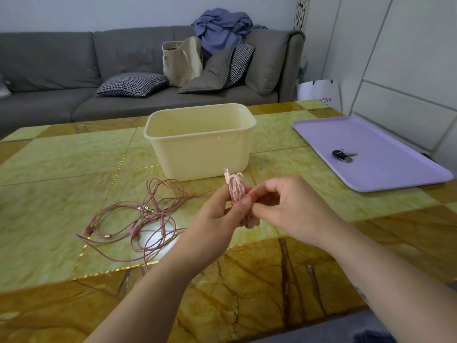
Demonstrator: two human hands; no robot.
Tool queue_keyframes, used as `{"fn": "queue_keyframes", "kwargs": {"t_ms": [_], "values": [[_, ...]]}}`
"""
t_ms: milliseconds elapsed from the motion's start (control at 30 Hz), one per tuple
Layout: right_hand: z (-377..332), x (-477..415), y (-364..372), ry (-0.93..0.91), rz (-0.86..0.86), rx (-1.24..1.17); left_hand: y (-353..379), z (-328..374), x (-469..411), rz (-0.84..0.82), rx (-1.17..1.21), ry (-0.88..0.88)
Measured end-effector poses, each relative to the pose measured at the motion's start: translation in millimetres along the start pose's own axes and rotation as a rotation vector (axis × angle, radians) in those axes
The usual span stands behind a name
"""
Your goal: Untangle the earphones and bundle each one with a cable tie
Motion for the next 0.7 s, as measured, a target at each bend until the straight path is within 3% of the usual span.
{"fn": "queue_keyframes", "kwargs": {"t_ms": [133,400,600,700], "values": [[3,-4,-4,0.033,-0.024,0.001,0,-8,-6,0.124,0.061,-0.079],[5,-6,-2,0.052,-0.109,0.006,-7,3,-6,0.048,-0.118,-0.167],[4,-9,-6,0.061,-0.088,-0.093,-16,8,-2,0.197,0.179,-0.170],[5,-8,-2,0.039,-0.069,-0.103,-15,4,-2,0.199,0.123,-0.148]]}}
Point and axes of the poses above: each hand's wrist, its own x-axis away from the middle knuckle, its own y-axis out of the palm, z = x × y, the point moved 3 cm from there along -x, towards the middle knuckle, and after that the axes turned 13 degrees about x, right-handed, at the moved point
